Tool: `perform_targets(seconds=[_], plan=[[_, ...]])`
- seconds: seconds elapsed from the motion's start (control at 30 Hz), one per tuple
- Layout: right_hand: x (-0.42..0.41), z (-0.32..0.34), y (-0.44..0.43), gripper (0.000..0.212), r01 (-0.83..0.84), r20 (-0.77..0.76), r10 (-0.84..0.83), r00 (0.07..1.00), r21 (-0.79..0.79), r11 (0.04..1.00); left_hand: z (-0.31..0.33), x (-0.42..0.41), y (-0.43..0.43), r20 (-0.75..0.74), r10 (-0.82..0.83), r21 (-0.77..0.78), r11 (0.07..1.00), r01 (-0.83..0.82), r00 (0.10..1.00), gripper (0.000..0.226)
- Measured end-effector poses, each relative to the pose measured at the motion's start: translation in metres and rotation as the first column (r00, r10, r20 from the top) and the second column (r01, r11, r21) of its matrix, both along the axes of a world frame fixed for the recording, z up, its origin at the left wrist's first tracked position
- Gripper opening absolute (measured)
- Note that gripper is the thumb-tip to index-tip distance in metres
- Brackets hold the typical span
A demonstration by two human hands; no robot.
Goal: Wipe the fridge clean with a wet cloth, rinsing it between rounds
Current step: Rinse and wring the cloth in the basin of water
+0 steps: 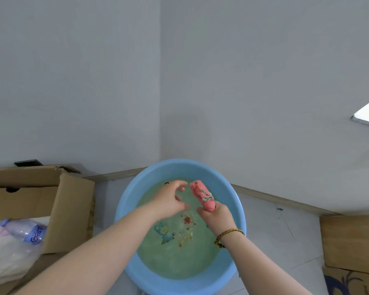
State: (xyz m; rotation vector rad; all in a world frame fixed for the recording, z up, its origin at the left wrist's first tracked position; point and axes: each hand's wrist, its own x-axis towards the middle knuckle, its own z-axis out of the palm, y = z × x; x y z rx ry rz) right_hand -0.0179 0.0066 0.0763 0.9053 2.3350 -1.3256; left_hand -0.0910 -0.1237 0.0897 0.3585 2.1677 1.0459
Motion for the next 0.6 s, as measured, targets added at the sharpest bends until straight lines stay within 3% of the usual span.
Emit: perform_targets(seconds=[0.07, 0.13, 0.23, 0.3, 0.4, 0.5, 0.6], plan=[[0.009, 0.001, 0.005, 0.025, -0.048, -0.023, 0.049, 0.999, 0.048, 0.998, 0.009, 0.010, 0.014, 0.311, 0.127, 0.286, 0.932, -0.221, 0.942, 0.030], [0.016, 0.002, 0.002, 0.008, -0.087, -0.018, 0.088, 0.996, 0.063, 0.994, 0.018, 0.021, 0.028, 0.386, 0.218, 0.372, 0.852, -0.368, 0.896, 0.013], [0.030, 0.010, -0.005, 0.063, -0.071, -0.161, 0.075, 0.984, 0.033, 0.997, 0.024, 0.037, 0.037, 0.325, 0.360, 0.384, 0.795, -0.470, 0.875, 0.005], [0.045, 0.027, -0.006, 0.076, 0.102, -0.341, -0.110, 0.934, -0.044, 0.994, 0.032, 0.045, 0.039, 0.273, 0.375, 0.392, 0.798, -0.459, 0.886, 0.001], [0.073, 0.054, 0.001, 0.050, 0.286, -0.553, -0.313, 0.772, -0.138, 0.948, 0.051, 0.065, 0.044, 0.244, 0.278, 0.466, 0.806, -0.364, 0.929, 0.007], [0.106, 0.079, 0.017, 0.005, 0.278, -0.628, -0.362, 0.689, -0.232, 0.932, 0.073, 0.093, 0.058, 0.299, 0.159, 0.552, 0.776, -0.306, 0.941, 0.009], [0.158, 0.101, 0.041, 0.017, 0.337, -0.581, -0.537, 0.611, -0.424, 0.841, 0.094, 0.135, 0.081, 0.342, -0.038, 0.616, 0.763, -0.194, 0.939, 0.020]])
